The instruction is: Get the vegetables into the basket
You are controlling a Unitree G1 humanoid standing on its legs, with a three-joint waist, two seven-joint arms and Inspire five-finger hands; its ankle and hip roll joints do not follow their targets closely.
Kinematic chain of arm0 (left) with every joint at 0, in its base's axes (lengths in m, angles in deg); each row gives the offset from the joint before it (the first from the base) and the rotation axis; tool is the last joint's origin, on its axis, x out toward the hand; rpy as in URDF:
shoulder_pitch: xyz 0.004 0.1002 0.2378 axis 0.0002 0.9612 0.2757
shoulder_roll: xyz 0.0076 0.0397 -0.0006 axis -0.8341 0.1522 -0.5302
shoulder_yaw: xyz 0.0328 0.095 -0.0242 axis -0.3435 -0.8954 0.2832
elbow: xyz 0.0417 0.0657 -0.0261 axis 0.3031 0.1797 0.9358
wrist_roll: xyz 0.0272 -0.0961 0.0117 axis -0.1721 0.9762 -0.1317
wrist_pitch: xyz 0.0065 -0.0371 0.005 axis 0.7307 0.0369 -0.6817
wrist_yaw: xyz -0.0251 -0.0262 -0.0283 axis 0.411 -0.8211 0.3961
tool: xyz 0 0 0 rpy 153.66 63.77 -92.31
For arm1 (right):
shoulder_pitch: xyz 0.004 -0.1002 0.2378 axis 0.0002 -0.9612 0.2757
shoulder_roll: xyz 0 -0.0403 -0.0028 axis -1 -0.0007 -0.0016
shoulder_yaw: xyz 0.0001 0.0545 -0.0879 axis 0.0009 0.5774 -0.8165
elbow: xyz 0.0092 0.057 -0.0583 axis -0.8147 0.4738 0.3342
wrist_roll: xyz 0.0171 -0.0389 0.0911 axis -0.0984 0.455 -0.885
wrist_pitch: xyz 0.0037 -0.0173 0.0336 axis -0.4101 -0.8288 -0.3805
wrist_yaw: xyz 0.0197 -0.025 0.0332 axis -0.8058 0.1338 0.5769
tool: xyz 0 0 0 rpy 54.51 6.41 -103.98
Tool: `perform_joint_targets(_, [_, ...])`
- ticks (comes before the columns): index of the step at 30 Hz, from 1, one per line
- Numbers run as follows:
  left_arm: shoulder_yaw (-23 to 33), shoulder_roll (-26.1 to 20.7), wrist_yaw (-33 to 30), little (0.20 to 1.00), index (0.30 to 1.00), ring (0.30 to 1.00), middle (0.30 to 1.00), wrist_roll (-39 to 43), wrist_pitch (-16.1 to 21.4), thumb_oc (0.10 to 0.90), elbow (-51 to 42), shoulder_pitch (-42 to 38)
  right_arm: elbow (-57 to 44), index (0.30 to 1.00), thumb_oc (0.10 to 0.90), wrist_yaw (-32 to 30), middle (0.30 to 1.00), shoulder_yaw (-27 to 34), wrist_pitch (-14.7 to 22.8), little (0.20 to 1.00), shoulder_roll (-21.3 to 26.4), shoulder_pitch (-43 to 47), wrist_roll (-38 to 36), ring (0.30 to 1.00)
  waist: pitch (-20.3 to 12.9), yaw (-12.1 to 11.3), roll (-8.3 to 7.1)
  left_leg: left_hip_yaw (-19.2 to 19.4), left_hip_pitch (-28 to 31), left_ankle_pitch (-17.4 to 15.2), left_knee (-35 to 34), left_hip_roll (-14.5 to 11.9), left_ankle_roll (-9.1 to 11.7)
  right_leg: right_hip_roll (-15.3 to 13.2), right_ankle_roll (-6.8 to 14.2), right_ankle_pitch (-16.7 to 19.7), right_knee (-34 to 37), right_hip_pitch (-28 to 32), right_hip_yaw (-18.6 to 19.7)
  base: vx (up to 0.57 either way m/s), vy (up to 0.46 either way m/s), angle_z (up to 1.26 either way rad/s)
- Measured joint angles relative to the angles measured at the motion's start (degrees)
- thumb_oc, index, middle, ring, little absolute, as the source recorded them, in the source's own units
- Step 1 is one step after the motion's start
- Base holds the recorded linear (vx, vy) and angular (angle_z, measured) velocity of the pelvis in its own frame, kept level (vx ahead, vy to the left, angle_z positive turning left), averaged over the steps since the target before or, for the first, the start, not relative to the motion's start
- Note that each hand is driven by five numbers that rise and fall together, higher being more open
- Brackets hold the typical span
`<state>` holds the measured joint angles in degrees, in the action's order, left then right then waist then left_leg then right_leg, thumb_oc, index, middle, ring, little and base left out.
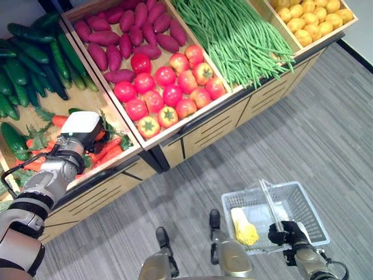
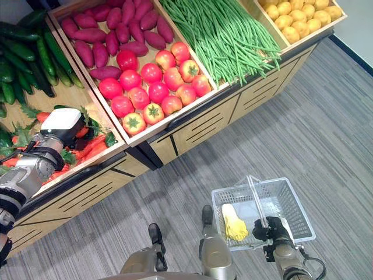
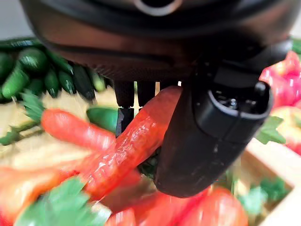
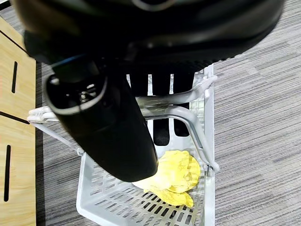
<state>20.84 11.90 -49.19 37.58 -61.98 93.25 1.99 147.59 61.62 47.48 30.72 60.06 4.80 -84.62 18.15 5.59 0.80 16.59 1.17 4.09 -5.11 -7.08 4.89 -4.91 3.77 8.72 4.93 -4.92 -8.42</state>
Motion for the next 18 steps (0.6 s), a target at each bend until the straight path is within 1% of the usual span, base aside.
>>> perform_joint_targets(7, [0.1, -4.1, 0.0, 0.3, 0.3, 0.3, 0.3, -0.2, 1.4, 0.4, -4.2, 0.1, -0.2, 0.3, 0.4, 0.2, 0.3, 0.3, 0.0, 0.3, 0.0, -0.7, 0.0, 0.3, -0.3, 0.0, -0.01, 0.0, 0.9, 0.0, 0.0, 0.0, 0.0, 0.0, -0.1, 0.1, 0.0, 0.8, 0.1, 0.0, 0.0, 0.0])
perform_joint_targets(12, [0.1, -9.4, 1.4, 0.3, 0.3, 0.3, 0.3, -1.1, 3.2, 0.4, -10.6, 0.1, 0.5, 0.3, 0.4, 0.9, 0.3, 1.5, -0.5, 0.3, 0.0, -1.3, 0.0, 0.3, -0.8, 0.0, -0.12, -0.1, 1.5, 0.0, 0.0, 0.2, 0.0, -0.2, -0.1, 0.2, 0.0, 1.5, 0.0, 0.0, 0.0, 0.0])
perform_joint_targets(18, [0.0, -9.8, 2.5, 0.3, 0.3, 0.3, 0.3, -1.8, 5.1, 0.4, -12.7, 0.4, 0.4, 0.3, 0.4, 1.2, 0.3, 2.0, -0.8, 0.3, 0.0, -2.8, 0.0, 0.3, -3.0, -0.1, -0.02, -0.1, 1.8, 0.0, 0.0, 0.2, 0.0, -0.2, -0.1, 0.2, 0.0, 1.8, 0.0, 0.0, 0.0, 0.0])
